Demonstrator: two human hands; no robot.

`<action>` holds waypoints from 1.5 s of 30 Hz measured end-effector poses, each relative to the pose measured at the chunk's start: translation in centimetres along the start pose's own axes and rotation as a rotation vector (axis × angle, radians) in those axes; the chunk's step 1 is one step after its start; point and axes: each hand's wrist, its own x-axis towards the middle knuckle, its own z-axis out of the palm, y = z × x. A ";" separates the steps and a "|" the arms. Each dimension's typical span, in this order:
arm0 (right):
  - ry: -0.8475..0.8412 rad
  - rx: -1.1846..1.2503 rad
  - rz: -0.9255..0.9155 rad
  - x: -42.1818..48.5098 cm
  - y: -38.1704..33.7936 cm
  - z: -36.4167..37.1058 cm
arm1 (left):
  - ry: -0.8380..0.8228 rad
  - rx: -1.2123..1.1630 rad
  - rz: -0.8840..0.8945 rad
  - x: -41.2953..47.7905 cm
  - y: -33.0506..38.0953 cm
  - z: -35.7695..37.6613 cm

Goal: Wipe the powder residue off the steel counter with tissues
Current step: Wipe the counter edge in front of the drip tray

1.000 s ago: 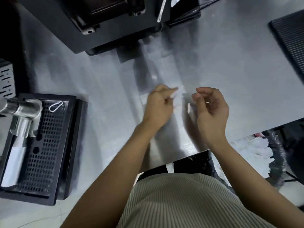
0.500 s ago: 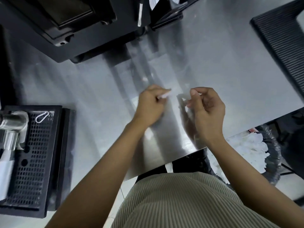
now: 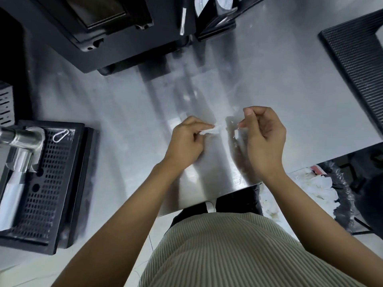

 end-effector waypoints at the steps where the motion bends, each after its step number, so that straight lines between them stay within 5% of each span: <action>1: -0.018 0.002 -0.010 -0.2 -0.2 0.1 | 0.112 -0.021 -0.074 -0.4 -0.3 -1.2; 4: -0.028 0.016 -0.026 -0.2 -0.4 0.1 | 0.480 0.084 -0.322 -1.2 -3.1 -5.3; 6: -0.048 0.023 -0.020 -0.6 -0.3 0.3 | 0.574 0.226 -0.434 -2.4 -4.6 -6.5; 10: -0.114 0.002 -0.044 -1.2 0.1 1.3 | 0.503 0.258 -0.316 -4.3 -3.4 -2.9; 13: -0.178 -0.010 -0.077 -2.0 0.2 2.3 | 0.304 0.134 -0.183 -4.5 -0.6 0.3; 16: -0.236 -0.022 -0.095 -2.5 -0.1 3.5 | 0.237 -0.152 -0.296 -4.9 1.1 -0.3; 20: -0.307 -0.047 -0.125 -3.0 -0.5 5.9 | 0.527 -0.500 -0.545 -7.7 1.1 -5.6; 27: -0.571 -0.089 -0.154 -6.1 -0.6 13.3 | 0.997 -0.359 -0.683 -15.5 -1.4 -11.9; 31: -0.759 -0.150 -0.166 -8.6 -0.6 18.8 | 1.141 -0.314 -0.689 -18.5 -1.8 -13.2; 37: -0.782 -0.219 -0.209 -9.3 0.0 25.6 | 1.357 -0.118 -0.866 -22.0 -4.9 -14.9; 45: -0.836 -0.411 -0.187 -8.1 0.2 32.1 | 1.494 -0.511 -1.035 -24.0 -8.7 -16.2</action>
